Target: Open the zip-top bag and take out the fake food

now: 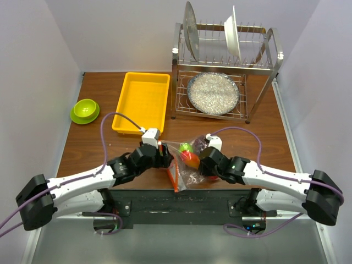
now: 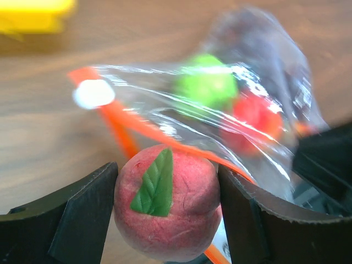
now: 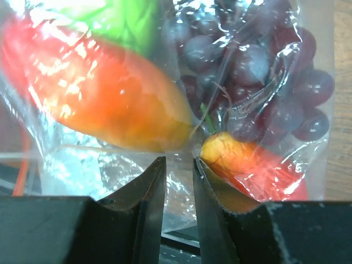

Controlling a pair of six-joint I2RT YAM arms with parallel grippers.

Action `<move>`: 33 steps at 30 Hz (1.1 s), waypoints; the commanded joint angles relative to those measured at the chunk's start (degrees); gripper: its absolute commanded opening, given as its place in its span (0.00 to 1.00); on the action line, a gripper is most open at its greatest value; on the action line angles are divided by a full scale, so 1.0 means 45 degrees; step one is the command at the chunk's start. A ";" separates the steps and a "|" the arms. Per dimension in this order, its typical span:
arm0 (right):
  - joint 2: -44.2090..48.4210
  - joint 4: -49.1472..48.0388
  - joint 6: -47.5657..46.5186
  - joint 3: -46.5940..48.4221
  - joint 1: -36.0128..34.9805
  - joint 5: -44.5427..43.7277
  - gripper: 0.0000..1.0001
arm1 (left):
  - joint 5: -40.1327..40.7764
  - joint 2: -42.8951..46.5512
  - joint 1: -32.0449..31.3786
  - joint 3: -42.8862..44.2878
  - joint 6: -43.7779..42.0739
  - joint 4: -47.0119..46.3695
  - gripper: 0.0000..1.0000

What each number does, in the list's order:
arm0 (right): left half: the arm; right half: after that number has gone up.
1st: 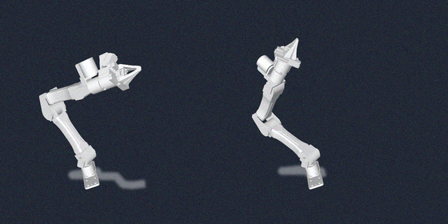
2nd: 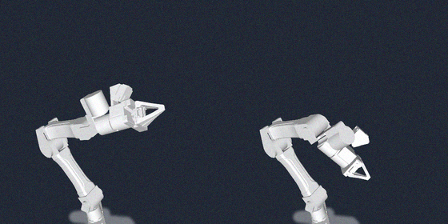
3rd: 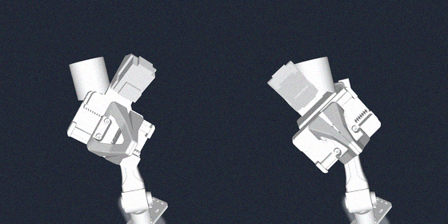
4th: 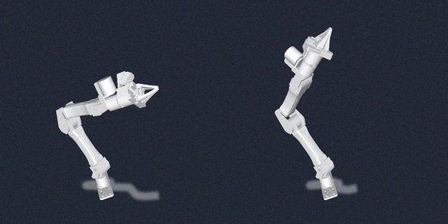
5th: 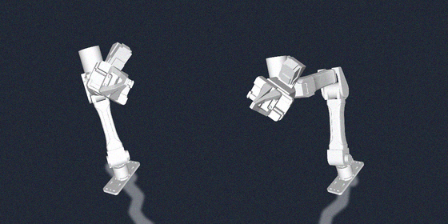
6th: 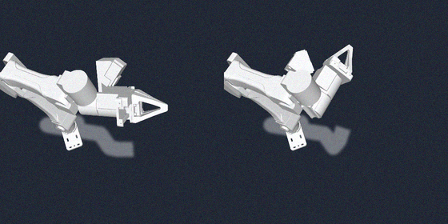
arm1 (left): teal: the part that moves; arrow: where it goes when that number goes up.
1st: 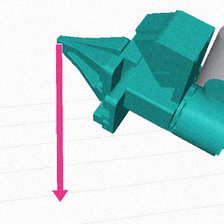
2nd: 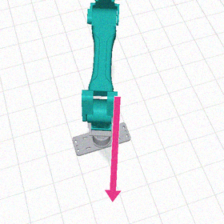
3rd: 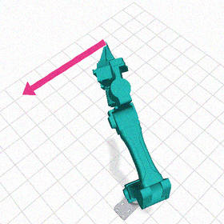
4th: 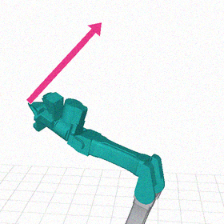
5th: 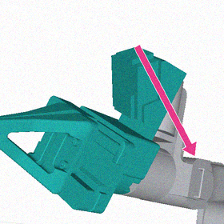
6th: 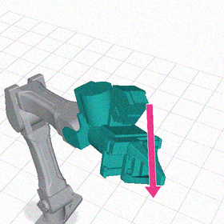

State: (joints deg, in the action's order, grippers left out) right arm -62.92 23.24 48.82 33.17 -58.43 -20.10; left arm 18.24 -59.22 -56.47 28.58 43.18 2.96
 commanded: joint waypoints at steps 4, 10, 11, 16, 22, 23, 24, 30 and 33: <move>0.0329 0.0069 -0.0164 0.0325 0.0036 -0.0085 0.31 | 0.1455 0.0173 0.1785 0.2046 -0.1098 0.1900 0.38; 0.0309 -0.0204 -0.0242 0.0324 0.0036 0.0149 0.31 | 0.1495 -0.0664 0.3716 0.3705 -0.2016 0.1862 0.38; 0.0290 -0.0205 -0.0262 0.0363 0.0036 0.0169 0.31 | 0.1030 -0.0900 0.4088 0.3940 -0.2288 0.1533 0.38; 0.0387 -0.0205 -0.0360 0.0578 0.0036 0.0306 0.31 | 0.0498 -0.3063 0.6218 0.5464 -0.2837 0.0633 0.38; 0.0524 -0.0068 -0.0613 0.0929 0.0036 0.0345 0.31 | -0.0576 -0.5662 0.7859 0.6382 -0.2330 -0.0946 0.50; 0.0543 -0.0068 -0.0614 0.0988 0.0036 0.0364 0.31 | -0.0654 -0.5977 0.7977 0.6538 -0.2330 -0.1125 0.52; 0.0544 -0.0068 -0.0633 0.1008 0.0036 0.0403 0.31 | -0.0674 -0.6270 0.8191 0.6907 -0.2349 -0.1146 0.56; 0.0797 -0.0029 -0.0653 0.1008 0.0036 0.0501 0.32 | -0.0812 -0.7581 0.8564 0.7886 -0.2700 -0.0737 0.87; 0.0759 -0.0087 -0.0692 0.1086 0.0017 0.0579 0.32 | -0.0480 -0.7329 0.8564 0.7907 -0.2603 -0.0074 1.00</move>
State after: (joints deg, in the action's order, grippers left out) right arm -60.23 23.18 46.39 35.55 -58.43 -18.22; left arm 15.14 -94.04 -18.33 60.90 32.32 2.31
